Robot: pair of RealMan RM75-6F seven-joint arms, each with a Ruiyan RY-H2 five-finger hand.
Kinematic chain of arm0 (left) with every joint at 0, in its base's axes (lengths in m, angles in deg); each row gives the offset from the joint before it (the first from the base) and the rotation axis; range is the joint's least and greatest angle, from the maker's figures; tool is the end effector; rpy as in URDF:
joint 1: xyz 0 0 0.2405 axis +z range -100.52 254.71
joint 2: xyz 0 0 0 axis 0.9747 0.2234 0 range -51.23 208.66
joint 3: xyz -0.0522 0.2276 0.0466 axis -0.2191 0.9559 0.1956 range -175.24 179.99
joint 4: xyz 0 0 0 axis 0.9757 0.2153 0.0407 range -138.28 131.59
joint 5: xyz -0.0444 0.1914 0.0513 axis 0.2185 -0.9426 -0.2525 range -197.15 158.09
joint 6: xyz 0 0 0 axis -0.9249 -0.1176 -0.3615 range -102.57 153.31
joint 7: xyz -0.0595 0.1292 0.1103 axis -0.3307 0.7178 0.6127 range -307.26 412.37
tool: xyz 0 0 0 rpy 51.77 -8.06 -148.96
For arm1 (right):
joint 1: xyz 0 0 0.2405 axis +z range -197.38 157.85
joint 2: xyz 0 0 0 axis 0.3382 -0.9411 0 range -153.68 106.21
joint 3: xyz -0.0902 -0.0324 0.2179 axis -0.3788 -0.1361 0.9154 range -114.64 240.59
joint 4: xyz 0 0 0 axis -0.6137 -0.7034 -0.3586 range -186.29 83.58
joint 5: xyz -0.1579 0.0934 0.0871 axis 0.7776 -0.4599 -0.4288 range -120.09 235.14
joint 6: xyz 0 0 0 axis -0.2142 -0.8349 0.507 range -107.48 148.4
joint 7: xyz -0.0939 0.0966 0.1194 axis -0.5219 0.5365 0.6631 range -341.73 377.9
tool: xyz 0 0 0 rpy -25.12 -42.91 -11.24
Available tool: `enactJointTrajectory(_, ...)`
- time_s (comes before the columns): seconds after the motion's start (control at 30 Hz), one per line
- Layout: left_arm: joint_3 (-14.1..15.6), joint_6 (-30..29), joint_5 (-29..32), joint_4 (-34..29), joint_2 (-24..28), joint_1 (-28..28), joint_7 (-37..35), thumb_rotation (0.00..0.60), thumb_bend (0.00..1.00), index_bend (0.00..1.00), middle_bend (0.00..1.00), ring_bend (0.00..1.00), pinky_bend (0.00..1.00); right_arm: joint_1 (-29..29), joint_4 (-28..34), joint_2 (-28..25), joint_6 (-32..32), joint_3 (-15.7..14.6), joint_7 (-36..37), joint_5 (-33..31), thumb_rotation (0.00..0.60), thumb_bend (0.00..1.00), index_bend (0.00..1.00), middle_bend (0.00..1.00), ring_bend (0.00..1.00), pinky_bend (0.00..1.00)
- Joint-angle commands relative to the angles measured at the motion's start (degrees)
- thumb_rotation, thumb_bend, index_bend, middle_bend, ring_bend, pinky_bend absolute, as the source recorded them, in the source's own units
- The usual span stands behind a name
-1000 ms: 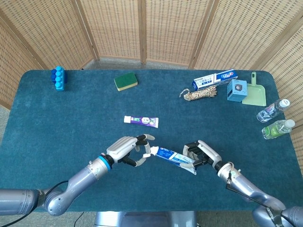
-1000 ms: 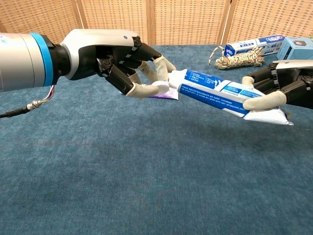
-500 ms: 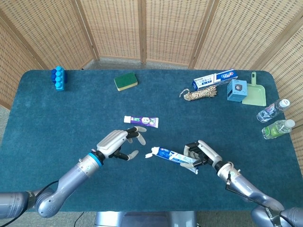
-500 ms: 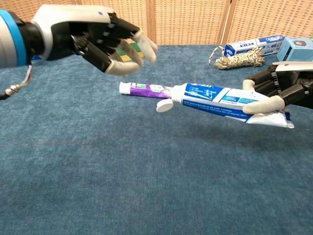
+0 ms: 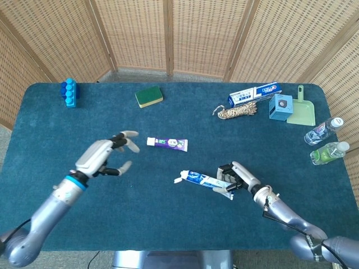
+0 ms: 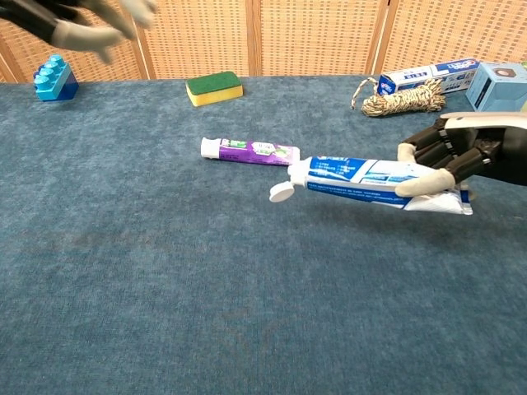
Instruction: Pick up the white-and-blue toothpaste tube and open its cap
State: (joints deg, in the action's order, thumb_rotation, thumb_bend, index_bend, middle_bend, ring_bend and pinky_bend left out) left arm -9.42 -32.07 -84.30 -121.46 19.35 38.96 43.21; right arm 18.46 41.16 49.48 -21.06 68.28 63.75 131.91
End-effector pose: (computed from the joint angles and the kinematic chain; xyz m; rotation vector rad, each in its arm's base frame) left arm -0.0884 0.3168 0.0945 -1.6866 -1.4548 -1.3025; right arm -0.1760 -0.3242 0.0013 1.5122 -2.0544 1.1264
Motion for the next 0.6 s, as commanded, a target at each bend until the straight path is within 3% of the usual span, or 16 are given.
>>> enactJointTrajectory(0.03, 1.4, -2.0, -3.0, -1.4, 4.0, 3.7, -2.7, 0.600, 0.40, 0.37, 0.17, 0.24, 0.36, 0.9, -2.4, 1.4, 1.9, 0.6, -1.3, -1.2, 0.600, 0.71, 0.89, 0.73, 0.72, 0.83)
enactJointTrajectory(0.43, 5.2, -4.2, -8.3, -0.5, 10.7, 11.0, -9.2, 0.600, 0.40, 0.37, 0.17, 0.24, 0.35, 3.4, -11.4, 7.7, 7.8, 1.6, -5.0, -3.9, 0.600, 0.71, 0.87, 0.70, 0.65, 0.76)
enactJointTrajectory(0.53, 5.5, -4.9, -9.4, 0.1, 11.3, 12.2, -10.8, 0.600, 0.40, 0.37, 0.17, 0.24, 0.35, 3.5, -12.8, 8.6, 7.8, 1.5, -7.2, -4.3, 0.600, 0.71, 0.82, 0.65, 0.57, 0.63)
enactJointTrajectory(0.6, 5.6, -5.4, -9.9, 0.6, 11.6, 12.9, -11.9, 0.600, 0.40, 0.37, 0.17, 0.24, 0.35, 3.4, -13.5, 8.7, 7.0, 1.2, -10.1, -4.5, 0.600, 0.71, 0.72, 0.57, 0.49, 0.46)
